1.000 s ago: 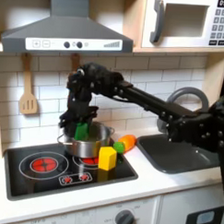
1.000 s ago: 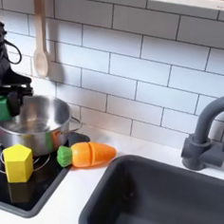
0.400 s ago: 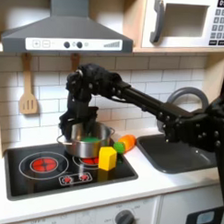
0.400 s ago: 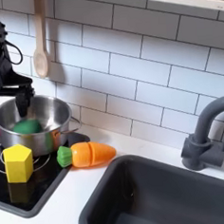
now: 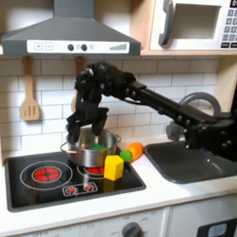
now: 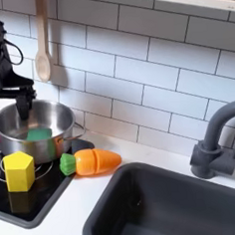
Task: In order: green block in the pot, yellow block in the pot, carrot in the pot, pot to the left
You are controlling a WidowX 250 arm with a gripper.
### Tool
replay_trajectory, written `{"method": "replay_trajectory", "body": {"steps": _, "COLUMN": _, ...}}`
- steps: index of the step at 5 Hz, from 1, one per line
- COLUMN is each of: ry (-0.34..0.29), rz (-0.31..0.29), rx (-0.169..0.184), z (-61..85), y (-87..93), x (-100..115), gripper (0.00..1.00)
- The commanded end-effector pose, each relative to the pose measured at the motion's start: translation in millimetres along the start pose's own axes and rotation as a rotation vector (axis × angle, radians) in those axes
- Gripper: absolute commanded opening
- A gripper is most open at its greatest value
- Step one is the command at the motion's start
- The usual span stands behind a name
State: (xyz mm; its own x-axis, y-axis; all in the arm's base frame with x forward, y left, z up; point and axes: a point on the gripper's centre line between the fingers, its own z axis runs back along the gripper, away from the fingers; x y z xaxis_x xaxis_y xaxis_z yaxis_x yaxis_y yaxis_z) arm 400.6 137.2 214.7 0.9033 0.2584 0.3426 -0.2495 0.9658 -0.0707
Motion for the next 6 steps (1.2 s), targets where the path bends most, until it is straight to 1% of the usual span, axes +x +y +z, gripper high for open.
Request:
{"method": "replay_trajectory", "body": {"steps": 1, "ry": -0.011, "rz": -0.012, "rx": -0.023, "z": 26.7, "y": -10.8, "x": -18, "gripper": 1.0}}
{"method": "replay_trajectory", "body": {"steps": 2, "ry": 0.035, "rz": -0.028, "rx": -0.029, "z": 25.0, "y": -17.8, "x": -42, "gripper": 1.0}}
{"method": "replay_trajectory", "body": {"steps": 3, "ry": 0.092, "rz": -0.041, "rx": -0.02, "z": 17.8, "y": -20.8, "x": -66, "gripper": 1.0}}
{"method": "replay_trajectory", "body": {"steps": 4, "ry": 0.141, "rz": -0.041, "rx": -0.013, "z": 5.2, "y": -20.8, "x": -88, "gripper": 1.0}}
{"method": "replay_trajectory", "body": {"steps": 5, "ry": 0.163, "rz": -0.052, "rx": -0.012, "z": -4.8, "y": -28.1, "x": -92, "gripper": 1.0}}
{"method": "replay_trajectory", "body": {"steps": 6, "ry": 0.155, "rz": -0.06, "rx": -0.001, "z": -9.2, "y": -31.6, "x": -88, "gripper": 1.0}}
